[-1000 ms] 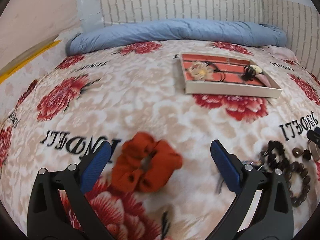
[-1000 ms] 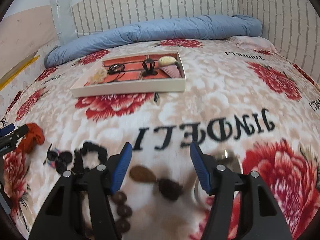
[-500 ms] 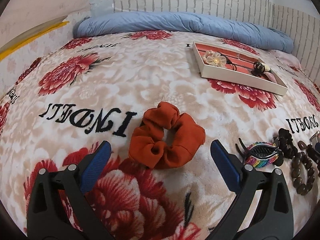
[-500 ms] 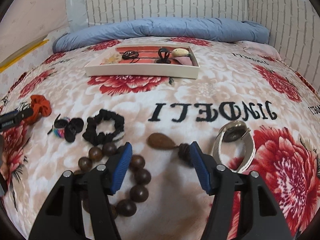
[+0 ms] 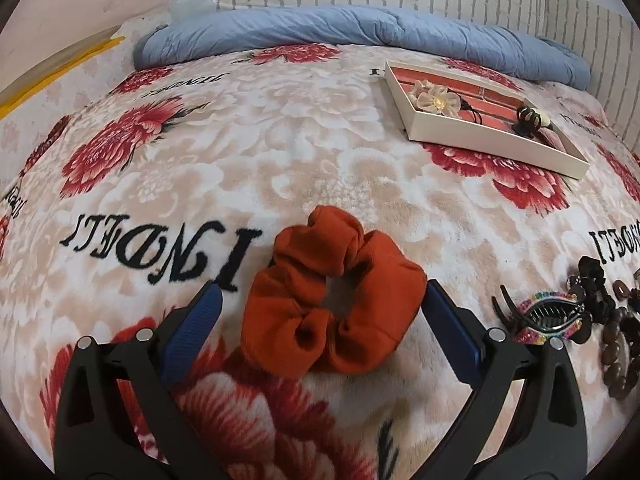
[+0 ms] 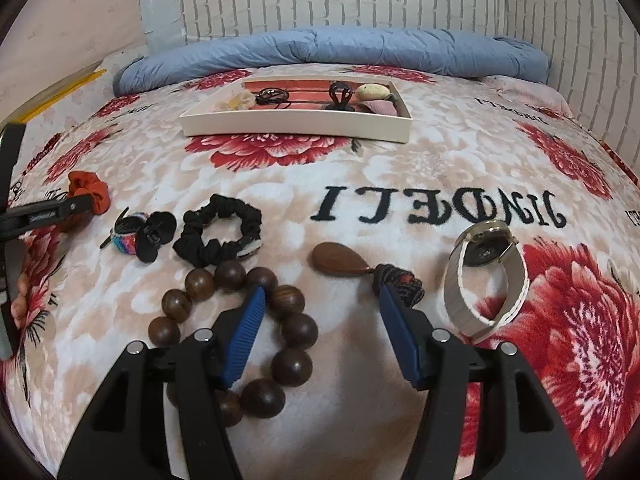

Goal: Organize jewelry
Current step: 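Grasp the orange scrunchie with the left tool while the right tool grasps the wooden bead bracelet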

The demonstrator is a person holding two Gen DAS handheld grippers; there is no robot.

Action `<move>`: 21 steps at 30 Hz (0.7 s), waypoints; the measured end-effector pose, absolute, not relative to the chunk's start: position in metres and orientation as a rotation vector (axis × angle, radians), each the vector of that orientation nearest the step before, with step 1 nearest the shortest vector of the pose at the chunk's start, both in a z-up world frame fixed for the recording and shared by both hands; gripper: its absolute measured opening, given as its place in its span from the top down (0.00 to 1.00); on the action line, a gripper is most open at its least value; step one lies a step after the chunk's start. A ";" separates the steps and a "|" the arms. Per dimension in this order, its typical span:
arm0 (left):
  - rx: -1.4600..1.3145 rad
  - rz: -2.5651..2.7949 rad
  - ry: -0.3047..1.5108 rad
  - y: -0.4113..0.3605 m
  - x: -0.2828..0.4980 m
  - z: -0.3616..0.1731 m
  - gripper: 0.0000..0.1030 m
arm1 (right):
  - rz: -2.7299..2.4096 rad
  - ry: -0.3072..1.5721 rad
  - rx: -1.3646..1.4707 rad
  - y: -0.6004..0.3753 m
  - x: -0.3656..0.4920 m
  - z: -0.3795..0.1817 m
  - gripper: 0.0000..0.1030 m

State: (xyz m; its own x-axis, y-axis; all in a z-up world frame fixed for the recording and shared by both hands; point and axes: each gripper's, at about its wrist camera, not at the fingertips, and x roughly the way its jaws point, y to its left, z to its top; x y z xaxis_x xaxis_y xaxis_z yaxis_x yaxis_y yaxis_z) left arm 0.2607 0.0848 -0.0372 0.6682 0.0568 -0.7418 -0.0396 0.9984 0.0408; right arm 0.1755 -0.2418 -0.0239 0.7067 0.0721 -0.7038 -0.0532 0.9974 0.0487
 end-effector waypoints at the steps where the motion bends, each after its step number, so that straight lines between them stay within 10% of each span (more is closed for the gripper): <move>1: 0.028 0.053 0.840 0.084 0.264 -0.038 0.07 | 0.071 0.785 0.022 -0.241 0.175 -0.024 0.43; 8: 0.021 0.026 0.873 0.083 0.276 -0.044 0.10 | 0.072 0.822 0.018 -0.239 0.180 -0.032 0.52; 14: 0.015 -0.015 0.905 0.081 0.284 -0.050 0.26 | 0.101 0.837 -0.005 -0.231 0.185 -0.033 0.76; 21: 0.010 -0.032 0.898 0.080 0.282 -0.050 0.49 | 0.109 0.830 0.005 -0.230 0.185 -0.031 0.77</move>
State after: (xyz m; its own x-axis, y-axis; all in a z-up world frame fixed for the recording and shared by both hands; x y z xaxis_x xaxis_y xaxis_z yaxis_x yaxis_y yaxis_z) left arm 0.2824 0.0805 -0.0496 0.6229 -0.0240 -0.7819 0.0326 0.9995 -0.0047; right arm 0.1847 -0.2301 -0.0308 0.6695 0.0982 -0.7363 -0.0945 0.9944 0.0467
